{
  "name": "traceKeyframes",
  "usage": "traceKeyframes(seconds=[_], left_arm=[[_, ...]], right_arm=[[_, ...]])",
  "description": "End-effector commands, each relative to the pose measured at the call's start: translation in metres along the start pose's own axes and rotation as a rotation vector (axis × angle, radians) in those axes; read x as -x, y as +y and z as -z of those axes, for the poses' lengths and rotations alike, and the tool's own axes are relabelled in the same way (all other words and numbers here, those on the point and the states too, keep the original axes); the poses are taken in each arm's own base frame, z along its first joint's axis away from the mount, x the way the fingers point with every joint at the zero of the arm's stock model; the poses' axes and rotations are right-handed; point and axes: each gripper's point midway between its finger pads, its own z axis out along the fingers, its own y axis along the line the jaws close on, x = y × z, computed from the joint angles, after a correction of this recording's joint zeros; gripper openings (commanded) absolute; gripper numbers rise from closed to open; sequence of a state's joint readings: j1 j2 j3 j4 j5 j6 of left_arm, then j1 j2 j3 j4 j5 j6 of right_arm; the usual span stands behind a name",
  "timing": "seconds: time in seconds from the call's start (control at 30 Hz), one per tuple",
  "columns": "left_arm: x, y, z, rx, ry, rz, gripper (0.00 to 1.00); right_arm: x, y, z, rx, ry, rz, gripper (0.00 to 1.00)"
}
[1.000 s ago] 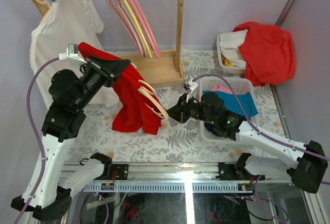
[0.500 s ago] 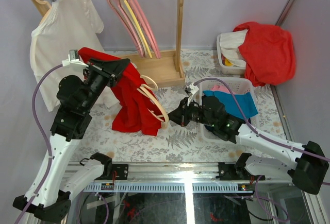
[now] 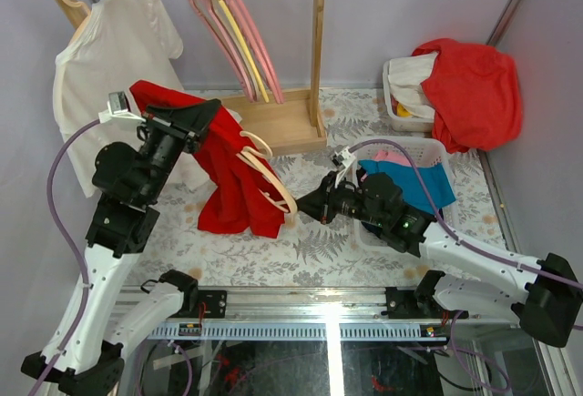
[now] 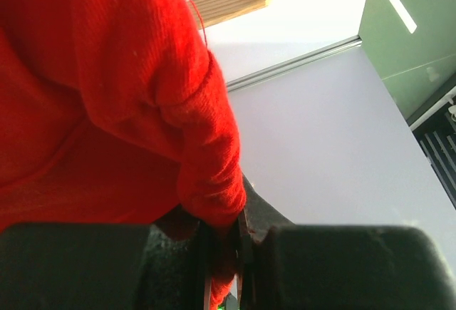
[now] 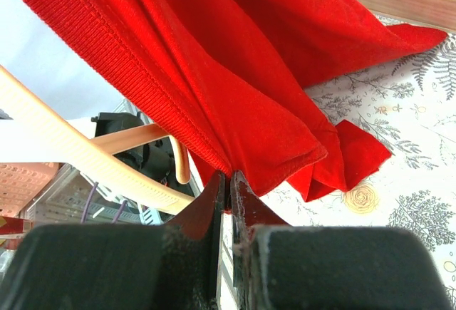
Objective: Place the t-shirt on the hanger
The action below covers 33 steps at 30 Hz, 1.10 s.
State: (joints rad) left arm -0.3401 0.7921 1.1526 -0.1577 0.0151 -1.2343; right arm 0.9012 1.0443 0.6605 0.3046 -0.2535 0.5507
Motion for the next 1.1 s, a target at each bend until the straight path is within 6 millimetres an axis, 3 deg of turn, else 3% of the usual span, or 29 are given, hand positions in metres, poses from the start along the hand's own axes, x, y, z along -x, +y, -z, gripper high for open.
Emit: traceKeyframes(seconds=[0.0,1.07], left_arm=[[0.066,-0.118,0.044,-0.392,-0.285,0.044,0.00],[0.090,-0.102,0.049,-0.480,-0.439,0.190,0.00]], right_arm=[[-0.074,-0.037,0.017,-0.135,0.243,-0.051,0.00],[-0.122,-0.038,0.032,-0.177,0.352,-0.032,0.00]])
